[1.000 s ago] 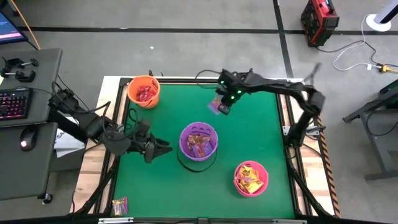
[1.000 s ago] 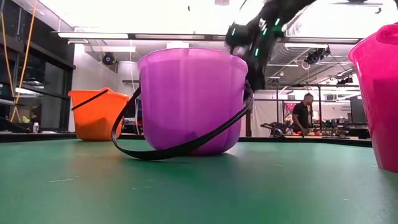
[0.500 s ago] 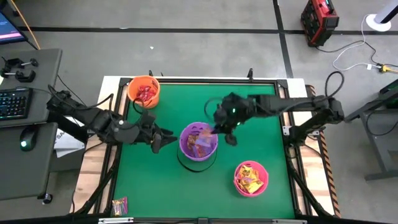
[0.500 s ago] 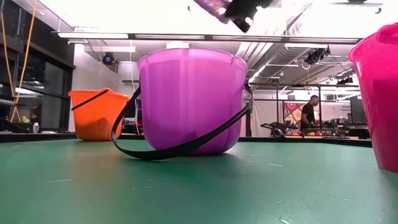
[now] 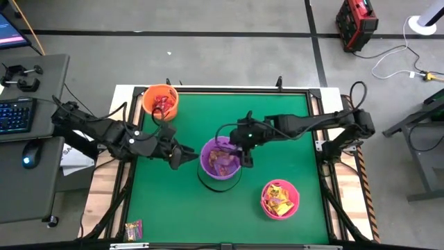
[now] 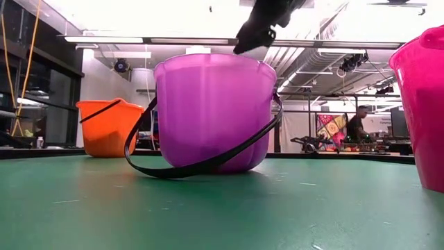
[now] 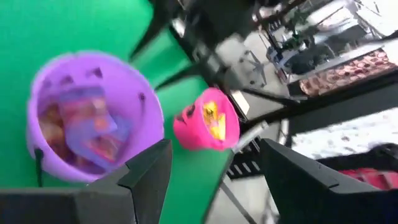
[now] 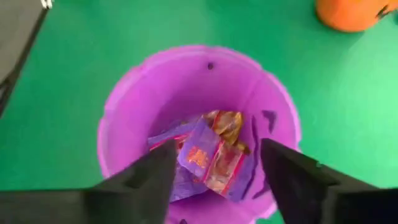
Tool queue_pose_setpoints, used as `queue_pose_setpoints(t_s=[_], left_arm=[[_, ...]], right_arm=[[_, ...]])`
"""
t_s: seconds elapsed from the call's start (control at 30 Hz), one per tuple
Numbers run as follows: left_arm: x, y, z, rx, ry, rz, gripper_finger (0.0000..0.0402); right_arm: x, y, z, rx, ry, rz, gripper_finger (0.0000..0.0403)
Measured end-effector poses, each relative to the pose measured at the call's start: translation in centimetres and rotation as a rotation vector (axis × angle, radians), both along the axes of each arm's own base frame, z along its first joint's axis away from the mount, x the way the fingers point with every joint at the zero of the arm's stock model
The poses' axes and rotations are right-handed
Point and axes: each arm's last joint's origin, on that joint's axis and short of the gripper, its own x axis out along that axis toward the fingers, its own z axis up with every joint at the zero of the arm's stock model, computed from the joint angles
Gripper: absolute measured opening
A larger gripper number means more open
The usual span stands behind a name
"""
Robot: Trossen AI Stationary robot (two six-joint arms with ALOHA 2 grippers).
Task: Sort candy by brand, put in halloween buckets
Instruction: Put the violet candy into the violet bucket
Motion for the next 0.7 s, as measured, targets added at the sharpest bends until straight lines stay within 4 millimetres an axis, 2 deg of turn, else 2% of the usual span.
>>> queue_pose_setpoints(t_s=[0.1, 0.2, 0.37, 0.53, 0.6, 0.7], left_arm=[[0.3, -0.6, -0.7, -0.116, 0.084, -0.092, 0.0232], [0.4, -2.4, -3.3, -0.289, 0.364, -0.253, 0.0231], [-0.8, -7.9, -7.9, -0.357, 0.822, -0.387, 0.0223], [-1.4, -13.7, -13.4, -0.408, 1.201, -0.564, 0.0214], [-1.3, -15.4, -15.6, -0.446, 1.327, -0.633, 0.0210], [-1.1, -16.9, -18.4, -0.453, 1.415, -0.701, 0.0206]], right_arm=[[-1.0, -0.9, 1.7, -0.014, -0.018, -0.032, 0.0261], [-2.5, -2.4, 3.1, -0.056, 0.001, -0.112, 0.0286], [-4.7, -4.8, 4.3, -0.082, 0.029, -0.220, 0.0293], [-5.2, -6.4, 4.4, -0.080, 0.034, -0.276, 0.0293], [-5.1, -6.9, 4.5, -0.079, 0.020, -0.285, 0.0293], [-5.1, -7.3, 4.5, -0.068, 0.013, -0.287, 0.0293]])
